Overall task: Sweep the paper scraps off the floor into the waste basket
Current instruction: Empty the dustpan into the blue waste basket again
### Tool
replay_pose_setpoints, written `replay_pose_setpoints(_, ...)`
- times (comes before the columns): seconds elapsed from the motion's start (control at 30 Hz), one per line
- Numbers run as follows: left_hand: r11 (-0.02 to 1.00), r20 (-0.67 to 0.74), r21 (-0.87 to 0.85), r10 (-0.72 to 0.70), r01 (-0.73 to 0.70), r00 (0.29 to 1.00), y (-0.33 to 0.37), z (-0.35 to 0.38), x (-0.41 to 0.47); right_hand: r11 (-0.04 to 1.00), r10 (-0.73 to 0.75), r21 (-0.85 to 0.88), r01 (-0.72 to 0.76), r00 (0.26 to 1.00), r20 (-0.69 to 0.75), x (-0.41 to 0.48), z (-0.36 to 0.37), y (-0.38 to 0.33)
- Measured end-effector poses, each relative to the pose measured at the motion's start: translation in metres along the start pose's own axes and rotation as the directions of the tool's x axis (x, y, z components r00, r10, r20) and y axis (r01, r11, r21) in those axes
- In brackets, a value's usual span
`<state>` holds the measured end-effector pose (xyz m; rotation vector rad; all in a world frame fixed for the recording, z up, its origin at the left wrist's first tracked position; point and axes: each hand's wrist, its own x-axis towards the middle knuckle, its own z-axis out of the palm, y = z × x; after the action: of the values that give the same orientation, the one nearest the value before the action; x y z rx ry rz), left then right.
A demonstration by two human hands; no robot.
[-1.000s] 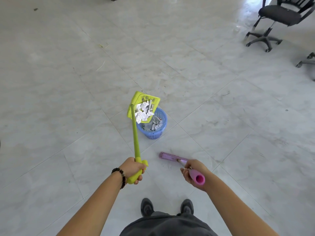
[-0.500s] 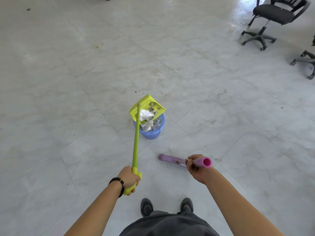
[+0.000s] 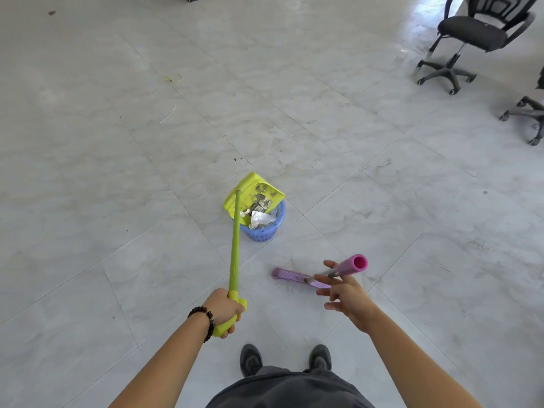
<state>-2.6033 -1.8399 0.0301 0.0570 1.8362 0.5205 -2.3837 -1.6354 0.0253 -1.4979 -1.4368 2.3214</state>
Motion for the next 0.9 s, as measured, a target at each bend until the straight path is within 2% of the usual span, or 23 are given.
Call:
replay_pose_setpoints(0.07,1.000,-0.017,0.012,-0.006,0.006,1.000,-0.005,0.002,0.000,0.996,-0.013,-0.090,0.014,1.000,0.002,0.000,0.002,-0.001)
replay_pose_setpoints(0.17,0.998,-0.054,0.068,-0.009,0.012,0.999,-0.012,-0.001,0.003,0.987,-0.029,-0.160,0.017,0.997,-0.068,0.003,0.010,-0.004)
replay_pose_setpoints(0.33,0.998,-0.026,-0.032,0.049,-0.050,0.998,-0.010,-0.002,-0.004,0.959,-0.088,-0.279,0.044,0.985,-0.147,0.009,0.020,-0.003)
replay_pose_setpoints(0.63,0.997,-0.107,0.078,0.000,0.008,0.994,-0.019,-0.002,0.004,0.956,-0.098,-0.287,0.054,0.985,-0.142,0.007,0.019,0.000)
replay_pose_setpoints(0.9,0.991,-0.216,0.127,0.078,-0.051,0.973,-0.048,0.015,0.001,0.968,-0.082,-0.249,0.040,0.984,-0.160,0.005,0.021,0.003)
